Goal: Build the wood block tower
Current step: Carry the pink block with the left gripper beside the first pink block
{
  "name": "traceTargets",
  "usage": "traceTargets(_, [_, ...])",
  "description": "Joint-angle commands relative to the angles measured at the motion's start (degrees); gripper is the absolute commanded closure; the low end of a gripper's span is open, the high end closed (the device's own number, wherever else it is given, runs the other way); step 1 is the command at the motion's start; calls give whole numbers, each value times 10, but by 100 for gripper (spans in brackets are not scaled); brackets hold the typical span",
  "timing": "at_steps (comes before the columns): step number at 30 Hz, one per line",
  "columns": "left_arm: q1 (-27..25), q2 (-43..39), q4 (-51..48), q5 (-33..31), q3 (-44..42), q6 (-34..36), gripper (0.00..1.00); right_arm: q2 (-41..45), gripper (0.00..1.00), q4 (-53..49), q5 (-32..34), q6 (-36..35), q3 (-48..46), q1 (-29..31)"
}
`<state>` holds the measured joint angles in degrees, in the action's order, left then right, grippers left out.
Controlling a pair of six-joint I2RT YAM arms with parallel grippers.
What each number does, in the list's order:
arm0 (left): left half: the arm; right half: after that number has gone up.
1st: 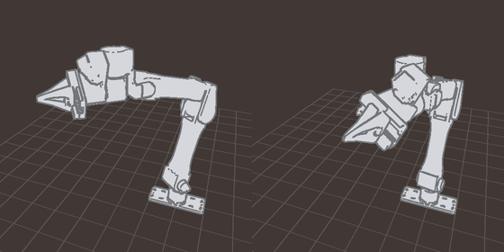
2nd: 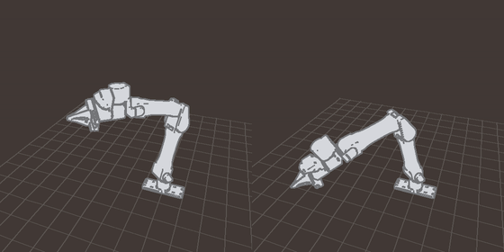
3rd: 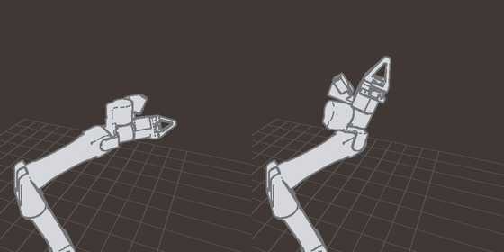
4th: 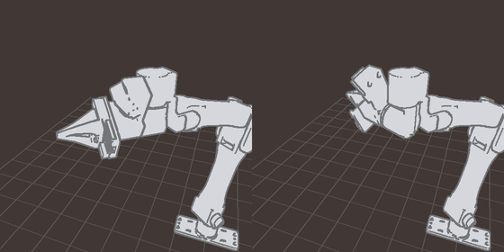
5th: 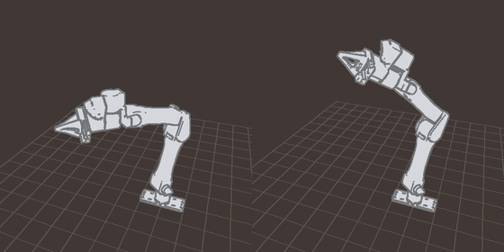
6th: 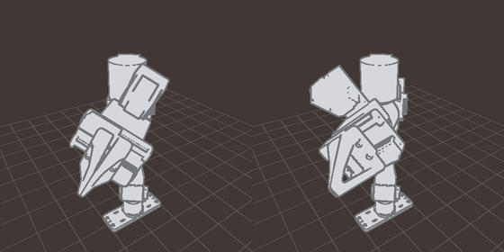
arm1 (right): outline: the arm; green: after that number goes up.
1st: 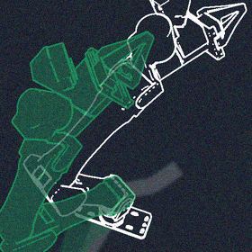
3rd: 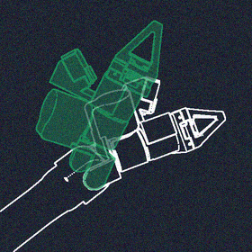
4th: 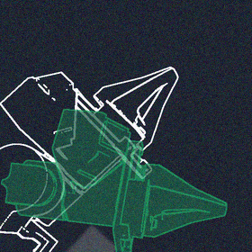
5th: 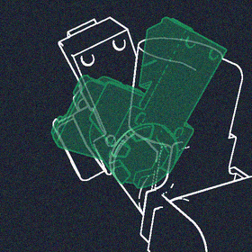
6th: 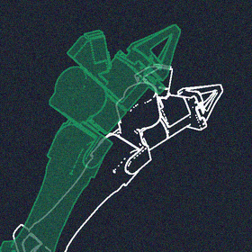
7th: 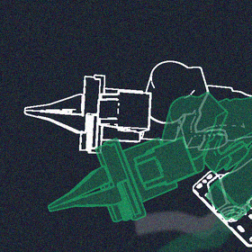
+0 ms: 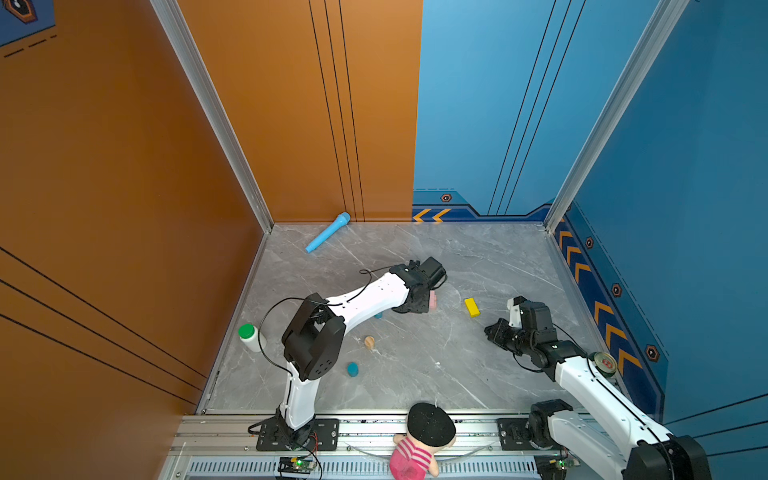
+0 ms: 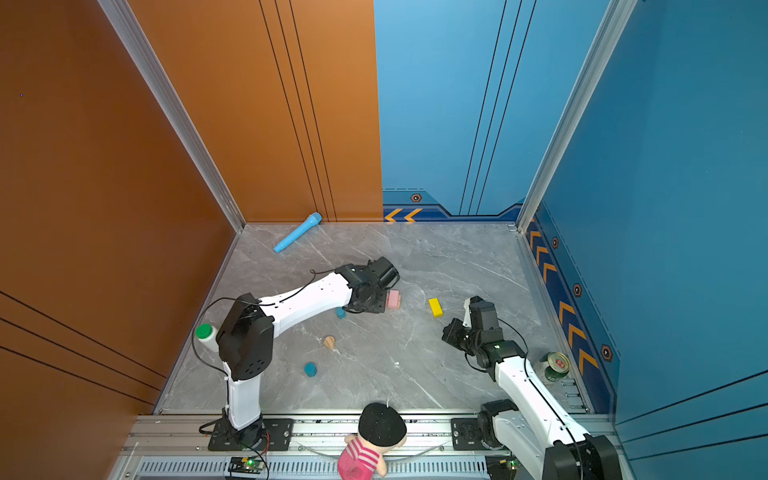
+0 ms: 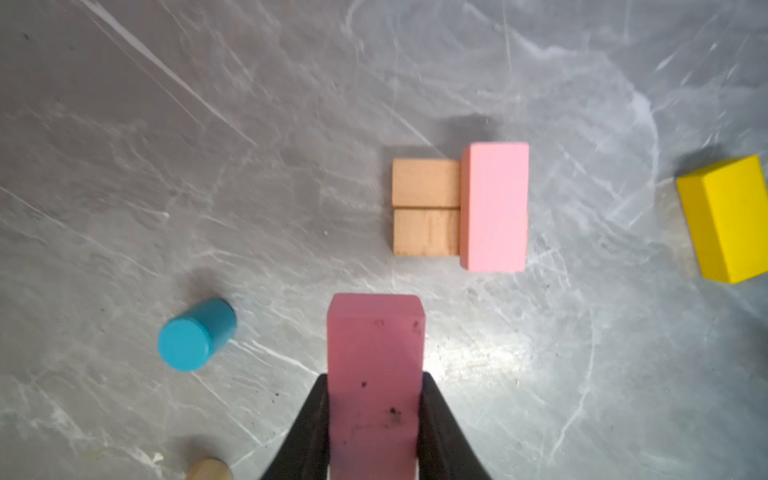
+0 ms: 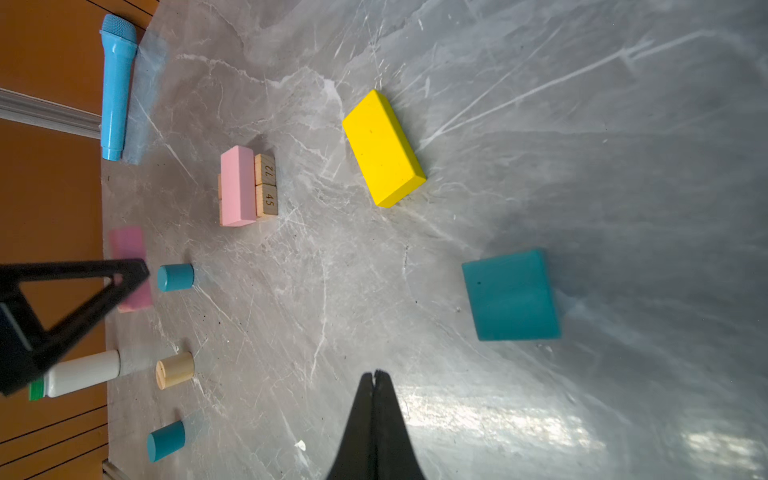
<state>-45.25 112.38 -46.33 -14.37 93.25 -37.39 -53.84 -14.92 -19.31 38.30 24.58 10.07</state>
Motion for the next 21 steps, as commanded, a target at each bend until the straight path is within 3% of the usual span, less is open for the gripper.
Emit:
traceTargets(1, [20,22,-24,-1,46,49,100,-9,99,-4,13,-10,13,0])
traceTargets(12, [43,127,-50,55,185,99,100,-64,100,-2,29,-13,40,8])
traceTargets(21, [39,156,-51,78,188,88,100,-99,100,14,28,-13,46,17])
